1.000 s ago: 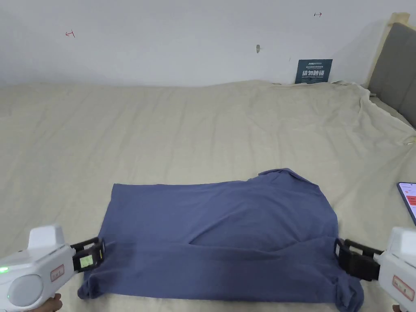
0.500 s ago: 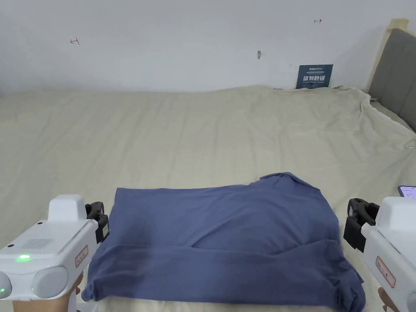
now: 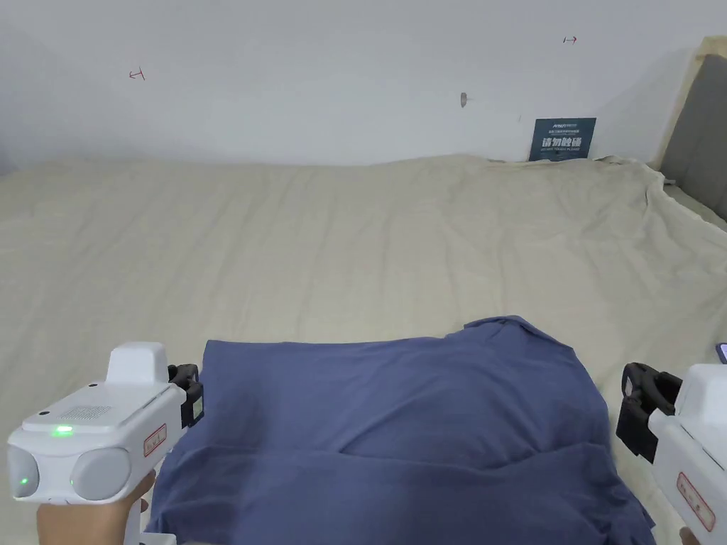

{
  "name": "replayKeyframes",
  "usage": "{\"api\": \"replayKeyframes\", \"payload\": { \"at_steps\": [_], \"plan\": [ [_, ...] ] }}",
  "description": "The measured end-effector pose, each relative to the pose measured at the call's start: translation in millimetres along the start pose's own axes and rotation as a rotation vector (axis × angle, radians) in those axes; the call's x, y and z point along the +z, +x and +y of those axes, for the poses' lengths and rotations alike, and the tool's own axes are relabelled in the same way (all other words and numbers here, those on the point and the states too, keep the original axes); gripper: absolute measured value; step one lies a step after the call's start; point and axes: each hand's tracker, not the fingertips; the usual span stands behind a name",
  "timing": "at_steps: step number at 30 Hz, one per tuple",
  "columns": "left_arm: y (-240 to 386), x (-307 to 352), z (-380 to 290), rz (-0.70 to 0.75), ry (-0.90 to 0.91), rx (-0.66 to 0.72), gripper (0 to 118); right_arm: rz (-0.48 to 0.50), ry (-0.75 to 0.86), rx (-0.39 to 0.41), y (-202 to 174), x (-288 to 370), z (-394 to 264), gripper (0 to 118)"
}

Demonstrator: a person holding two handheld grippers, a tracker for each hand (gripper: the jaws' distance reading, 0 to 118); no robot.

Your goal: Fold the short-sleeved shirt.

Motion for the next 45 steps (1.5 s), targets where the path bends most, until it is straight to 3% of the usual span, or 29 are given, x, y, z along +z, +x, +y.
{"api": "replayKeyframes", "payload": {
  "at_steps": [12,14,15,16,17,18,20,24,27,28,30,32,35,36,39,40,45],
  "plan": [
    [-42,-173,51,-0.032,-0.254,0.073,0,-0.023,-0.071,-0.008,13,-73,-5,0],
    [-48,-204,57,-0.015,-0.295,0.109,16,-0.031,-0.085,-0.007,14,-85,-7,0],
    [-51,-217,60,-0.016,-0.318,0.126,34,-0.034,-0.09,-0.007,14,-92,-8,0],
    [-54,-231,62,-0.013,-0.347,0.13,66,-0.037,-0.097,-0.01,13,-96,-9,0],
    [-56,-245,63,0.0,-0.368,0.129,81,-0.04,-0.102,-0.015,13,-101,-10,0],
    [-55,-255,62,0.015,-0.38,0.125,90,-0.042,-0.105,-0.018,14,-105,-10,0],
    [-59,-276,62,0.041,-0.406,0.106,92,-0.047,-0.112,-0.021,11,-112,-10,0],
    [-63,-306,53,0.077,-0.466,0.089,84,-0.057,-0.128,-0.025,11,-124,-13,0],
    [-55,-306,44,0.043,-0.513,0.085,39,-0.061,-0.141,-0.029,11,-130,-15,0],
    [-53,-306,40,0.018,-0.528,0.084,31,-0.061,-0.146,-0.033,11,-132,-16,0],
    [-46,-309,27,0.052,-0.491,0.002,23,-0.058,-0.159,-0.034,12,-137,-16,0],
    [-43,-309,27,0.045,-0.493,-0.016,3,-0.05,-0.171,-0.044,13,-143,-16,0],
    [-42,-299,31,0.03,-0.476,-0.02,0,-0.024,-0.192,-0.061,18,-160,-9,2],
    [-42,-293,33,0.02,-0.456,-0.028,0,-0.018,-0.202,-0.066,20,-167,-7,8],
    [-40,-264,44,-0.026,-0.363,-0.007,0,0.002,-0.244,-0.053,28,-197,3,79],
    [-40,-254,47,-0.045,-0.338,0.0,0,0.0,-0.272,-0.036,29,-211,5,91],
    [-39,-207,61,-0.083,-0.269,-0.008,0,-0.011,-0.365,0.071,35,-276,5,99]
  ]
}}
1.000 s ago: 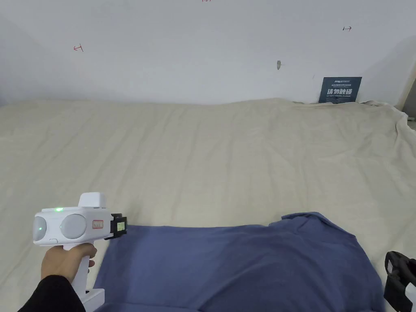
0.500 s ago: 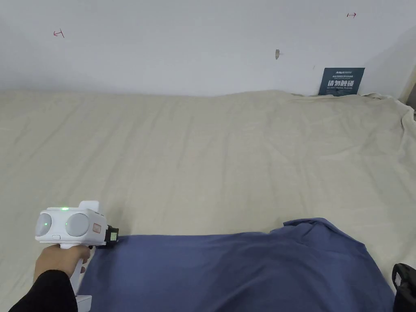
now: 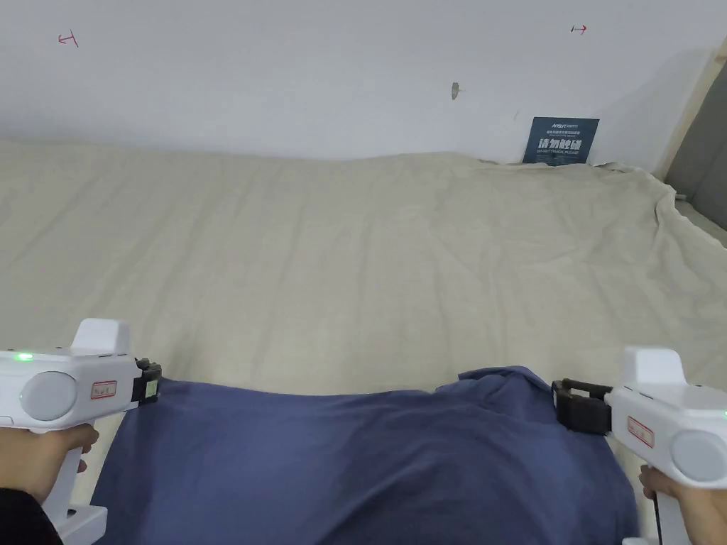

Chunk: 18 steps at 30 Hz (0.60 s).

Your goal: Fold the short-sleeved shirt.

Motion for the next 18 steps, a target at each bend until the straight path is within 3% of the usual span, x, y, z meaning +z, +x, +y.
{"api": "replayKeyframes", "payload": {
  "at_steps": [3,6,9,12,14,18],
  "plan": [
    [2,16,1,-0.002,0.009,-0.009,0,-0.003,-0.095,0.031,2,-43,6,99],
    [0,22,2,-0.007,0.017,-0.009,0,0.007,-0.19,-0.007,6,-80,7,97],
    [-2,23,3,-0.011,0.019,-0.001,0,-0.036,-0.252,0.052,-5,-97,2,77],
    [-2,22,0,-0.012,0.013,0.002,0,-0.039,-0.298,0.026,1,-114,-5,44],
    [-4,19,0,-0.01,0.008,0.005,0,-0.002,-0.265,0.02,0,-108,-6,2],
    [-5,21,-4,-0.002,0.003,0.013,0,0.016,-0.205,0.056,-8,-74,-3,1]
  ]
}}
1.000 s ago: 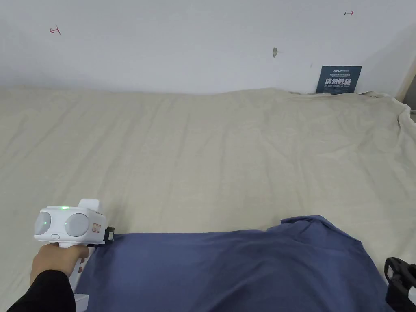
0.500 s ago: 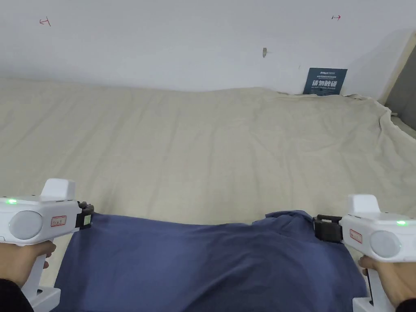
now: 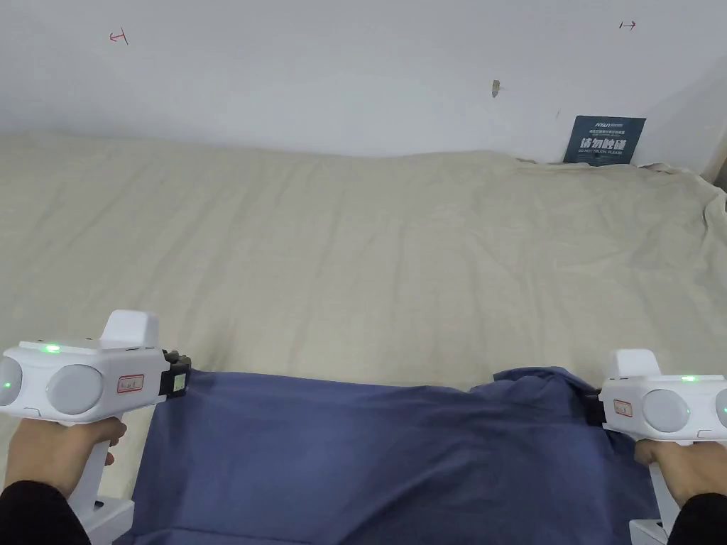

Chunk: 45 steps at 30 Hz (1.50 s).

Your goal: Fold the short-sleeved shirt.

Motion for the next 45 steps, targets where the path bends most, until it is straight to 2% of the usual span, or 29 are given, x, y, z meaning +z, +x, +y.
{"api": "replayKeyframes", "payload": {
  "at_steps": [2,8,13,20,30,37,45],
  "plan": [
    [0,5,-3,0.008,0.004,0.01,0,-0.007,0.052,-0.001,2,21,-2,1],
    [-4,27,-14,0.037,0.018,0.031,0,0.079,0.192,-0.052,10,112,-19,1],
    [-8,61,-29,0.05,0.036,0.046,0,0.134,0.255,-0.103,33,165,-44,1],
    [-10,113,-64,0.043,0.057,0.045,0,0.162,0.294,-0.135,39,227,-100,1],
    [-14,139,-145,0.05,-0.01,0.061,0,0.192,0.205,-0.203,26,238,-201,1],
    [-17,120,-195,0.073,-0.084,0.062,0,0.158,0.106,-0.277,17,215,-258,1],
    [-18,99,-222,0.102,-0.149,0.081,0,0.111,0.051,-0.324,13,182,-286,1]
  ]
}}
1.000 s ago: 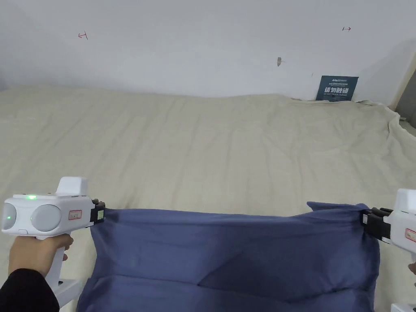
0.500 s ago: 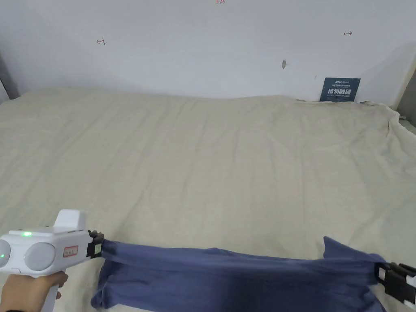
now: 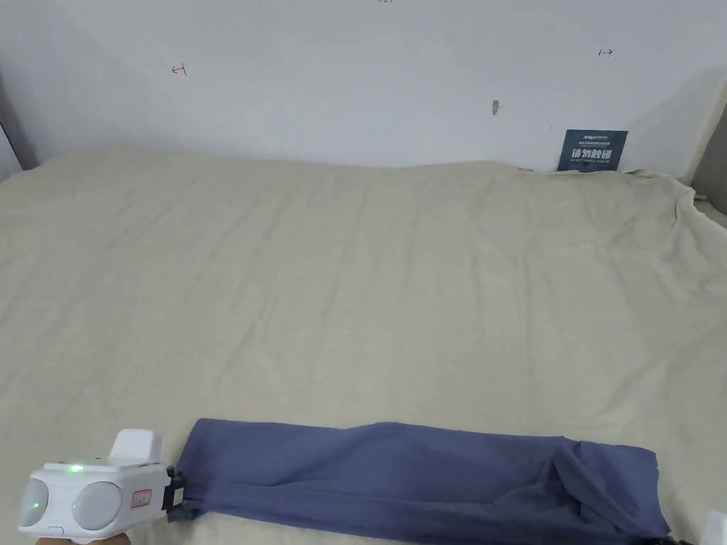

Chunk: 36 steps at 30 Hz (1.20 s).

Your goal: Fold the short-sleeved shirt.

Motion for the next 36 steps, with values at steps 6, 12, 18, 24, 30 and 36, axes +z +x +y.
{"api": "replayKeyframes", "payload": {
  "at_steps": [6,12,18,24,30,36],
  "plan": [
    [8,-1,-8,0.021,-0.015,0.005,2,-0.032,-0.003,-0.012,-6,-5,-4,2],
    [5,16,4,0.012,0.011,0.031,92,-0.043,0.059,0.055,-20,24,15,86],
    [14,76,34,-0.01,0.245,0.023,106,-0.013,0.3,0.115,-49,81,58,97],
    [29,122,63,0.005,0.467,0.033,105,-0.012,0.513,0.162,-78,125,91,97],
    [49,134,65,0.02,0.63,0.016,59,-0.089,0.635,0.219,-101,138,97,79],
    [61,133,60,-0.011,0.666,0.002,0,-0.09,0.664,0.223,-113,139,97,0]
  ]
}}
